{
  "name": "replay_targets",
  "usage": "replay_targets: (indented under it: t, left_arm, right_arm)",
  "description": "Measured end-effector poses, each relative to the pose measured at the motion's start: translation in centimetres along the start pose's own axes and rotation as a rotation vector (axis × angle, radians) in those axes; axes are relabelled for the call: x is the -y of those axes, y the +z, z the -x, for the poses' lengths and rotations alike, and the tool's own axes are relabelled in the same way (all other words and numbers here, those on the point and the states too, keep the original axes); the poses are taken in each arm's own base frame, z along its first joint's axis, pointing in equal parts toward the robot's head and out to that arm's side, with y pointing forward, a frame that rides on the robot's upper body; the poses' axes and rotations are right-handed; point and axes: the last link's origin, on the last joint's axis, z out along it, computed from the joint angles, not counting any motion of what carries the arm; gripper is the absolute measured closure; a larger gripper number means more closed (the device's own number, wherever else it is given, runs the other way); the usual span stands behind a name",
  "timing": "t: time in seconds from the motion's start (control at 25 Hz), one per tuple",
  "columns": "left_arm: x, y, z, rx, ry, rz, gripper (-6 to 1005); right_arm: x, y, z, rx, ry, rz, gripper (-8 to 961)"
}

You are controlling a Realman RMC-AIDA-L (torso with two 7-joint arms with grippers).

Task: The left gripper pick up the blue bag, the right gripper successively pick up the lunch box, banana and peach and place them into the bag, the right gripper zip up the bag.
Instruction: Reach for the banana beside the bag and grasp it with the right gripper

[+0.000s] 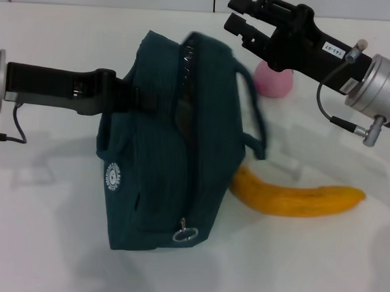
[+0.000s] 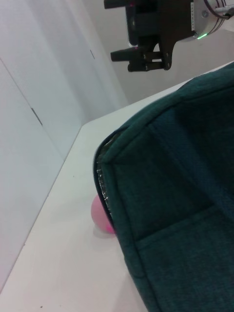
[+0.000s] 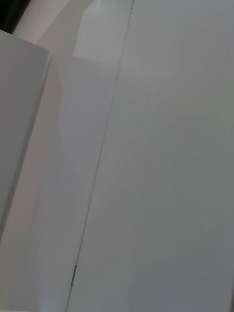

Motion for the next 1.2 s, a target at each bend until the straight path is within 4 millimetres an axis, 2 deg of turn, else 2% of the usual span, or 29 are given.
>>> replay_targets:
  t: [0.16, 0.32, 0.44, 0.6, 0.76, 1.0, 1.2]
  left_arm:
    - [0.2, 0.1, 0.1, 0.000, 0.000, 0.002, 959]
    - [0.6, -0.2, 0.4, -0.008, -0.011, 0.003, 959]
    - [0.9, -0.4, 0.6, -0.012, -0.017, 0.001, 959]
    - [0.9, -0.4, 0.6, -0.016, -0.009, 0.003, 959]
    - [0.9, -0.5, 0.6, -0.025, -0.004, 0.008, 959]
    - [0.9, -0.5, 0.7, -0.025, -0.004, 0.011, 959]
    - [0.9, -0.4, 0.7, -0.025, 0.003, 0.013, 959]
  right_arm:
    - [-0.5, 0.1, 0.5, -0.001, -0.026, 0.020, 554]
    - [-1.7, -0.5, 1.6, -0.014, -0.131, 0.056, 391]
    - [-2.0, -2.7, 2.5, 0.013, -0.226, 0.047, 275]
    - [-1.8, -6.1, 3.8, 0.055, -0.367, -0.048, 190]
    - [-1.7, -7.6, 4.7, -0.045, -0.508, -0.152, 97]
    - [-2.7, -8.2, 5.9, -0.209, -0.666, -0.235, 86]
    - [-3.8, -7.9, 7.3, -0.419, -0.799, -0.322, 77]
